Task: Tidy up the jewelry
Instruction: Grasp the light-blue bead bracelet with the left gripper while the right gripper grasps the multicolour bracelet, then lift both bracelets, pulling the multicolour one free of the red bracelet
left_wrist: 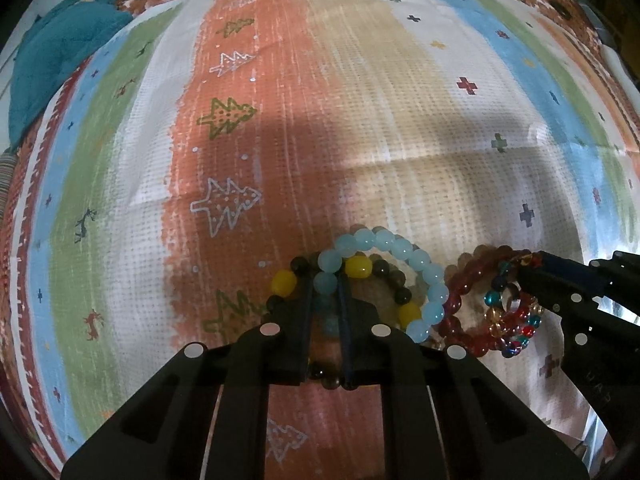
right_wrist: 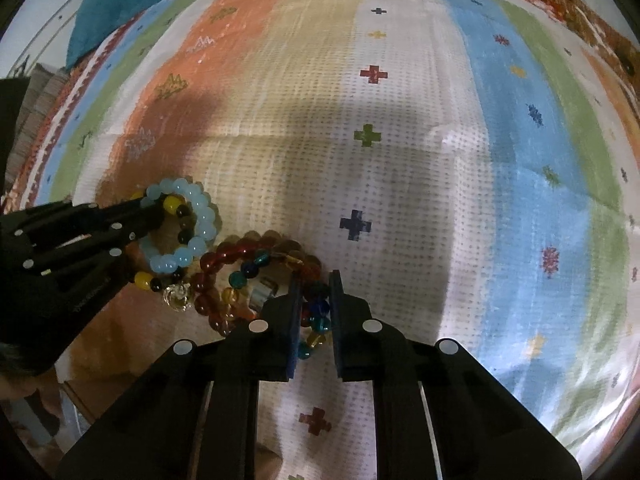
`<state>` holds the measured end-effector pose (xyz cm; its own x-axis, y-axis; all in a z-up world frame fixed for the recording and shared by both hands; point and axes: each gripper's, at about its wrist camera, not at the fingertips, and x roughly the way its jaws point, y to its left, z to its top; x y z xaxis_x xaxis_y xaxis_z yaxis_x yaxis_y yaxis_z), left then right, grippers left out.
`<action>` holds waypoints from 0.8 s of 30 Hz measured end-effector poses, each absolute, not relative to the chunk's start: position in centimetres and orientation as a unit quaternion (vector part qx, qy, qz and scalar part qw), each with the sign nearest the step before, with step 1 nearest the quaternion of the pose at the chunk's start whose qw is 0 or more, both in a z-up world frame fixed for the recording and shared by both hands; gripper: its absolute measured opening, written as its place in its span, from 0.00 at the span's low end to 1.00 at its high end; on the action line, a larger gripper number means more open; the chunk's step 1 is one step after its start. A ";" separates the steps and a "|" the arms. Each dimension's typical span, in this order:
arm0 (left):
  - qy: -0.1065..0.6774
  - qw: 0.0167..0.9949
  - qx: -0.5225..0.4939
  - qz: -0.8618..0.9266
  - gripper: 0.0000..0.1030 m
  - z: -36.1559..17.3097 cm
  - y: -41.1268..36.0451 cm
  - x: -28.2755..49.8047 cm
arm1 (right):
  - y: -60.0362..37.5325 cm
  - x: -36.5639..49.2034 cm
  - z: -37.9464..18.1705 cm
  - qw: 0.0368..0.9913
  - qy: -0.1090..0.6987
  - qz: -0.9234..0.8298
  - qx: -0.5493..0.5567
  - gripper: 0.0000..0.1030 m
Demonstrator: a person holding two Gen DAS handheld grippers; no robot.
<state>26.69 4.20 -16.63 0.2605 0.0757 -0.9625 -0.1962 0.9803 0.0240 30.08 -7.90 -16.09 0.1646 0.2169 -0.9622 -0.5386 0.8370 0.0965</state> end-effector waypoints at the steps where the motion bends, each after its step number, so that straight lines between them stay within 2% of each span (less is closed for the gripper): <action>1: 0.602 0.792 -0.050 0.087 0.11 -16.6 4.2 26.6 | -8.0 30.0 -16.0 0.752 0.595 0.250 -0.135 0.14; 24: 0.605 0.790 -0.046 0.086 0.11 -16.6 4.2 26.5 | -8.5 28.9 -15.3 0.754 0.592 0.238 -0.157 0.13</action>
